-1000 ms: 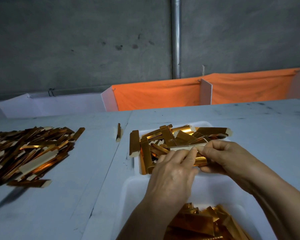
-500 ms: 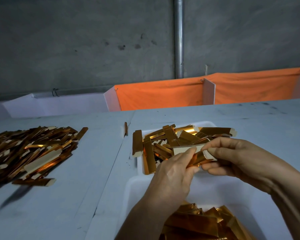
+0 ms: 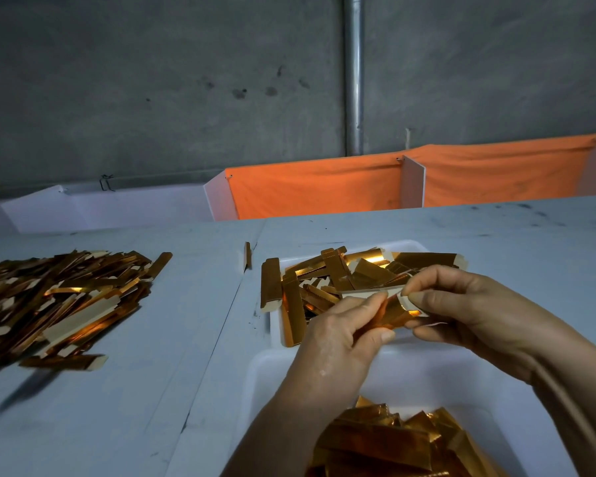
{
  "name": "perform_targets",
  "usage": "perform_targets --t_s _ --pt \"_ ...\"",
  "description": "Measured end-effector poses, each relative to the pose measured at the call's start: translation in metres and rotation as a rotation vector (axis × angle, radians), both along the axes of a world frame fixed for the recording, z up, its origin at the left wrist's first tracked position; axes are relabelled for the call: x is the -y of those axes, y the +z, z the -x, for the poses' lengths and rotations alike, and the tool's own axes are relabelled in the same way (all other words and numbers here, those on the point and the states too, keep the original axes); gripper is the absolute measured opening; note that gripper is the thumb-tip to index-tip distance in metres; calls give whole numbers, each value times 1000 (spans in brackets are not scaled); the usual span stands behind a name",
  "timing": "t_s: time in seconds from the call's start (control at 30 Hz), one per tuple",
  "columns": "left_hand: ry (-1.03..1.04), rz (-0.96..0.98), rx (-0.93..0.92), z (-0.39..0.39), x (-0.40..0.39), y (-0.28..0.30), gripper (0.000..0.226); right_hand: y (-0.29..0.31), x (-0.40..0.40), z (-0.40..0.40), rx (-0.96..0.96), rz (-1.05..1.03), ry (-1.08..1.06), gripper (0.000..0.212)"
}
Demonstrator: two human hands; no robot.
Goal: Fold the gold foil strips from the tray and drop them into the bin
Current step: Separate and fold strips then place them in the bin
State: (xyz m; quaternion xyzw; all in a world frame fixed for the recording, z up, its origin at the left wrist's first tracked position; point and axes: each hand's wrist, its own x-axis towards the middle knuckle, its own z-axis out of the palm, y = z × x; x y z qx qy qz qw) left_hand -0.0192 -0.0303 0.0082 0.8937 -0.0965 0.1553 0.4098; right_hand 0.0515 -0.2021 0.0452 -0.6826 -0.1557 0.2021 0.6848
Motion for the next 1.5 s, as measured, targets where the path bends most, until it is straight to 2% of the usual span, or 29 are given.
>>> perform_targets --t_s 0.1,0.2,0.3,0.57,0.67,0.73,0.83,0.93,1.17,1.33,1.5 --pt "-7 -6 -36 1 1 0 49 -1 1 0 3 -7 17 26" --pt "9 5 -40 1 0 0 44 -3 0 -1 -15 -23 -4 14" --pt "10 1 -34 1 0 1 44 -4 -2 -1 16 -2 -22 11" --pt "-39 -177 -16 1 4 2 52 -2 1 -1 114 10 -3 10" --pt "-43 -203 -31 2 5 3 53 -2 2 -1 157 5 28 11" --pt "-49 -194 -41 2 4 5 52 0 3 0 165 -20 71 4" --pt "-48 -180 -39 3 2 5 52 0 5 2 152 -46 142 33" --pt "-40 -173 -29 3 1 5 52 0 3 2 144 -57 136 43" --pt "-40 -149 -18 3 1 4 53 -1 1 1 80 -128 117 38" --pt "-36 -171 -11 3 1 4 53 -3 2 -1 47 -150 129 23" --pt "-34 -187 -18 3 2 4 53 -2 1 -1 240 -24 111 17"
